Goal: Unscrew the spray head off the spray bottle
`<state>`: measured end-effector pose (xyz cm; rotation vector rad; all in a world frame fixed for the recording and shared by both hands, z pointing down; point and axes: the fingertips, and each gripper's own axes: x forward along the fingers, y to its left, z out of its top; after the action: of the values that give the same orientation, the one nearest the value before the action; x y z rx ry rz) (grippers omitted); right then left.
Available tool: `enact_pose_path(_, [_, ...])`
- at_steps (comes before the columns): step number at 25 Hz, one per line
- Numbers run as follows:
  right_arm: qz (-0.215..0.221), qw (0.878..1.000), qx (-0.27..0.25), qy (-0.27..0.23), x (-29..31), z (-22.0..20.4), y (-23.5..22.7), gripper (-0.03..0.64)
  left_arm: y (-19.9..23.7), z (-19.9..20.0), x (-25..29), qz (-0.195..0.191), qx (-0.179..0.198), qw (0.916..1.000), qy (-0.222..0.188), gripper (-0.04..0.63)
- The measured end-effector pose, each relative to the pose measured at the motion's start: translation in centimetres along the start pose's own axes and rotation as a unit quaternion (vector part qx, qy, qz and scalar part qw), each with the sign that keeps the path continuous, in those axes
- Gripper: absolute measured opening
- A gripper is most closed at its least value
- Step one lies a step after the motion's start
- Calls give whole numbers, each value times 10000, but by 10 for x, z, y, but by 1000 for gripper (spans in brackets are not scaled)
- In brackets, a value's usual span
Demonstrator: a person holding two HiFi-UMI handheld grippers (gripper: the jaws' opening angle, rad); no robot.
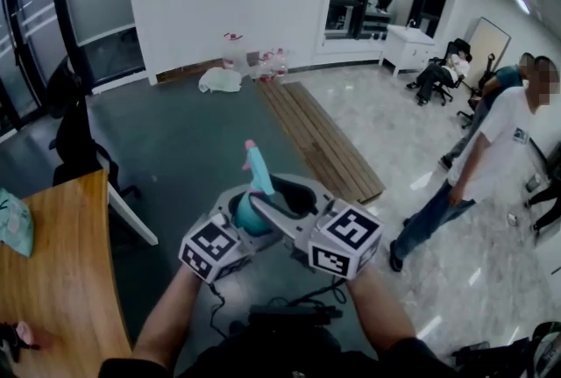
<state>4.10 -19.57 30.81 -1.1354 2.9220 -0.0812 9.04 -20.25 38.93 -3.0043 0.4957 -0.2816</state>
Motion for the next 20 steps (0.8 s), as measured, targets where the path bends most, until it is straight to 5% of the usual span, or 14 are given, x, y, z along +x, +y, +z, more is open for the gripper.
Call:
enact_pose_path(3, [62,10000,11,25,2,-3,-1,133,-4,0,0,-176,-28,9998,0,427])
enact_pose_path(10, [961,9953,145,-8,-2,-3,18,132,-30,-3,-19,-1267,-112,9918,-139,428])
enact_pose_path(16, [1964,9793,416,-278,-21,3,33,133,-68,14,-35,-2604,-294,9645,-334,427])
enact_pose_path(20, [2477,9662,541,-460,-30,6,39,133,-81,19,-42,-3027,-294,9517,-425,428])
